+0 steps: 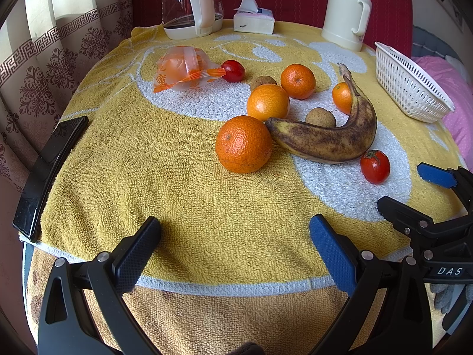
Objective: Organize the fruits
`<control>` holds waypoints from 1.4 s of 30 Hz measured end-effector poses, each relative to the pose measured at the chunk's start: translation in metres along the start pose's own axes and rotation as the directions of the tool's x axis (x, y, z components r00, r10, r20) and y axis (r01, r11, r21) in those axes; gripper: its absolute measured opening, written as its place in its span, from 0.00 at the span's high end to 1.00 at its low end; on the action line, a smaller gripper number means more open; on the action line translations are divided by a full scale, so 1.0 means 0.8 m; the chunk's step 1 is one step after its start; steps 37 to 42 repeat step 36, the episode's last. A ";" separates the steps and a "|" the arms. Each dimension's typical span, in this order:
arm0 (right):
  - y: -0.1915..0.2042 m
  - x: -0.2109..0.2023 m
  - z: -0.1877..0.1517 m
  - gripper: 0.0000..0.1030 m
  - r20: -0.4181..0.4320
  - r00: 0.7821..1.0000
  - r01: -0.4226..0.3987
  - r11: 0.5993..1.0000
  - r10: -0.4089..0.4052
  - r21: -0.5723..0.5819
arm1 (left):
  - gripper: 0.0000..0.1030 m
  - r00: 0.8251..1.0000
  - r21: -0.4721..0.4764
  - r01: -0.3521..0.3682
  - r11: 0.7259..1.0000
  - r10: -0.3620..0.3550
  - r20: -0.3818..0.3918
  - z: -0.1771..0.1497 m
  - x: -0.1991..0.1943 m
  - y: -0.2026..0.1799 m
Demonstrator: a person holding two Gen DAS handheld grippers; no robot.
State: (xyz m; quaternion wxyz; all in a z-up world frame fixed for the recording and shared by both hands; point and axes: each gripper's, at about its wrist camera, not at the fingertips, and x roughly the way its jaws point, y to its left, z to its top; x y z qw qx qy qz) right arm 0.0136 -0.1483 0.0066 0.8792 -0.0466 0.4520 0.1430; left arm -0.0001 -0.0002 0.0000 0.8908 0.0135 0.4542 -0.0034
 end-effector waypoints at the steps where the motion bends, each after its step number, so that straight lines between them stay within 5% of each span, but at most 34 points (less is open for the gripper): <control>1: 0.008 0.002 0.001 0.02 -0.005 1.000 0.001 1.000 -0.001 -0.003 | 0.05 1.000 -0.001 0.000 1.000 0.000 0.000 0.000 0.000 0.000; 24: 0.003 -0.007 0.007 0.03 0.011 0.998 -0.054 0.998 0.054 -0.045 | 0.05 0.996 -0.002 0.064 0.998 -0.064 0.055 -0.003 -0.023 0.015; 28: 0.015 -0.007 0.013 0.25 0.014 0.995 -0.100 0.991 0.102 -0.086 | 0.05 0.988 0.044 -0.038 0.998 0.031 0.149 0.000 -0.039 0.018; 36: 0.028 0.003 0.032 0.53 0.009 0.987 -0.158 0.983 0.159 -0.089 | 0.05 0.990 -0.013 -0.032 0.999 0.033 0.141 0.010 -0.035 0.044; 42: 0.028 0.003 0.032 0.53 0.009 0.987 -0.158 0.983 0.159 -0.089 | 0.05 0.990 -0.013 -0.032 0.999 0.033 0.141 0.010 -0.035 0.044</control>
